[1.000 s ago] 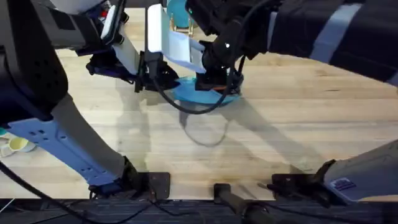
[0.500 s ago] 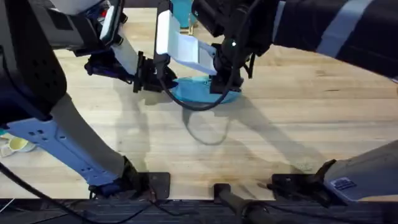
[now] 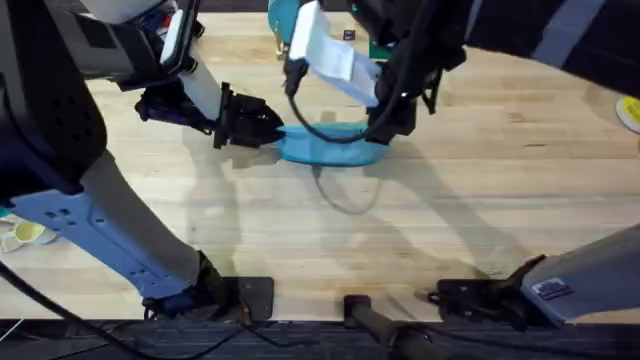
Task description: Unzip the bag, pick up the pens from the table one at a time and place them inside, then zip the bag closed.
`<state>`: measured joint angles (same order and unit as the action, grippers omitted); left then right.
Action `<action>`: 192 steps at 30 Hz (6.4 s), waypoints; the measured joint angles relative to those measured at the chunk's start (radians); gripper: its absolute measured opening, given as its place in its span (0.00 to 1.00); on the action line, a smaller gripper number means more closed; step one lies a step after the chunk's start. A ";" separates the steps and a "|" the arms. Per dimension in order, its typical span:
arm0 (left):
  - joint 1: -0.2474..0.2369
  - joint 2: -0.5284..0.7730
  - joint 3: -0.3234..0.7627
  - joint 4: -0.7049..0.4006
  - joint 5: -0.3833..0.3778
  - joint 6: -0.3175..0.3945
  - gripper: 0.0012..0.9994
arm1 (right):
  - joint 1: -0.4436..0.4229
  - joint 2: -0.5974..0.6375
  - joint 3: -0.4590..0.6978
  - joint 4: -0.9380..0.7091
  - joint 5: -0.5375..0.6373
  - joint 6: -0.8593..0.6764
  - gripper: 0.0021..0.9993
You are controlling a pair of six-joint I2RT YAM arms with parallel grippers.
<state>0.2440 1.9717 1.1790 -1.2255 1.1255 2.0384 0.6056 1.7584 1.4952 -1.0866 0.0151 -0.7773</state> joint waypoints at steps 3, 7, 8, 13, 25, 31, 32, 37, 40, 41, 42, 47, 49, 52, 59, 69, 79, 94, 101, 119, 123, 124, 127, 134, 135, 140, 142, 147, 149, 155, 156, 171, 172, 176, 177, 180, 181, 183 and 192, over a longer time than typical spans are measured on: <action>0.002 0.000 0.000 0.000 0.000 0.000 0.04 | -0.030 0.000 0.000 -0.032 0.000 0.008 0.03; 0.004 0.000 0.000 0.001 -0.001 0.000 0.04 | -0.058 0.000 0.000 -0.050 0.000 0.014 0.03; 0.004 0.000 0.000 0.001 -0.001 0.000 0.04 | -0.063 0.000 0.000 -0.048 0.000 0.015 0.03; 0.004 0.000 0.000 0.003 -0.001 0.000 0.04 | -0.078 0.000 0.000 -0.050 0.000 0.016 0.03; 0.006 0.000 0.000 0.004 0.000 0.000 0.04 | -0.135 0.000 0.000 -0.059 -0.008 0.047 0.03; 0.006 0.000 0.000 0.004 -0.001 0.000 0.04 | -0.150 0.002 0.000 -0.068 -0.031 0.066 0.03; 0.006 0.000 0.000 0.004 -0.001 0.000 0.04 | -0.151 0.006 0.000 -0.071 -0.033 0.068 0.03; 0.006 0.000 0.000 0.004 -0.001 0.000 0.04 | -0.153 0.046 0.000 -0.086 -0.038 0.073 0.03; 0.006 0.000 0.000 0.003 -0.001 0.000 0.04 | -0.163 0.074 0.000 -0.091 -0.039 0.090 0.03; 0.006 0.000 0.000 0.003 -0.001 0.000 0.04 | -0.168 0.081 0.000 -0.092 -0.039 0.100 0.03; 0.006 0.000 0.000 0.003 -0.001 0.000 0.04 | -0.177 0.088 0.000 -0.093 -0.040 0.110 0.03; 0.007 0.000 0.000 0.003 -0.001 0.000 0.04 | -0.236 0.106 0.000 -0.095 -0.054 0.142 0.03; 0.007 0.000 0.000 0.003 0.000 0.000 0.04 | -0.259 0.107 0.000 -0.095 -0.076 0.147 0.03; 0.007 0.000 0.000 0.003 0.000 0.000 0.04 | -0.285 0.107 0.000 -0.096 -0.122 0.151 0.03; 0.007 0.000 0.000 0.003 -0.001 0.000 0.04 | -0.317 0.107 0.000 -0.100 -0.188 0.157 0.03; 0.007 0.000 0.000 0.003 -0.001 0.000 0.04 | -0.318 0.107 -0.060 -0.094 -0.209 0.167 0.03; 0.007 0.000 0.000 0.000 -0.003 0.000 0.04 | -0.318 0.107 -0.081 -0.079 -0.221 0.206 0.03; 0.007 0.000 0.000 -0.001 -0.004 0.000 0.04 | -0.319 0.107 -0.085 -0.028 -0.212 0.207 0.03; 0.007 0.000 0.000 -0.001 -0.004 0.000 0.04 | -0.319 0.107 -0.085 -0.036 -0.204 0.220 0.03; 0.009 0.000 0.000 -0.001 -0.005 0.000 0.04 | -0.332 0.107 -0.088 -0.112 0.034 0.247 0.03; 0.009 0.000 0.000 -0.001 -0.006 0.000 0.04 | -0.349 0.107 -0.089 -0.114 0.066 0.250 0.03; 0.009 0.000 0.000 -0.001 -0.007 0.000 0.04 | -0.353 0.107 -0.089 -0.114 0.071 0.250 0.03; 0.009 0.000 0.000 -0.001 -0.008 0.000 0.04 | -0.361 0.107 -0.089 -0.115 0.078 0.251 0.03; 0.009 0.000 0.000 -0.001 -0.008 0.000 0.04 | -0.363 0.107 -0.089 -0.114 0.079 0.254 0.03; 0.009 0.000 0.000 -0.001 -0.008 0.000 0.04 | -0.363 0.107 -0.089 -0.112 0.079 0.258 0.03; 0.009 0.000 0.000 -0.001 -0.008 0.000 0.04 | -0.363 0.107 -0.089 -0.085 0.080 0.312 0.28; 0.009 0.000 0.000 -0.001 -0.008 0.000 0.04 | -0.363 0.107 -0.089 -0.076 0.080 0.333 0.56; 0.009 0.000 0.000 -0.001 -0.008 0.000 0.04 | -0.363 0.105 -0.089 -0.062 0.080 0.369 0.99; 0.009 0.000 0.000 -0.001 -0.008 0.000 0.04 | -0.363 0.096 -0.089 -0.061 0.080 0.381 1.00; 0.009 0.000 0.000 -0.001 -0.008 0.000 0.04 | -0.363 0.018 -0.090 -0.061 0.080 0.390 1.00; 0.009 0.000 0.000 -0.001 -0.008 0.000 0.04 | -0.363 0.001 -0.090 -0.061 0.079 0.392 1.00; 0.009 0.000 0.000 -0.001 -0.008 0.000 0.04 | -0.232 -0.272 -0.091 -0.088 0.079 0.422 1.00; 0.009 0.000 0.000 -0.001 -0.008 0.000 0.04 | -0.221 -0.289 -0.091 -0.090 0.079 0.432 1.00; 0.009 0.000 0.000 -0.001 -0.008 0.000 0.04 | -0.168 -0.359 -0.091 -0.091 0.079 0.484 1.00; 0.009 0.000 0.000 -0.001 -0.008 0.000 0.04 | -0.162 -0.365 -0.091 -0.092 0.079 0.490 1.00; 0.009 0.000 0.000 -0.001 -0.008 0.000 0.04 | -0.145 -0.381 -0.091 -0.092 0.079 0.505 1.00; 0.009 0.000 0.000 -0.001 -0.008 0.001 0.08 | -0.142 -0.383 -0.091 -0.092 0.078 0.507 1.00; 0.010 0.000 0.000 0.000 -0.025 0.001 0.38 | -0.140 -0.385 -0.091 -0.092 0.078 0.513 1.00; 0.017 0.000 0.000 0.000 -0.050 -0.003 1.00 | -0.140 -0.385 -0.091 -0.092 0.079 0.520 1.00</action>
<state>0.2607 1.9719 1.1790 -1.2253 1.0760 2.0352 0.4656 1.3735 1.4044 -1.1790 0.0937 -0.2573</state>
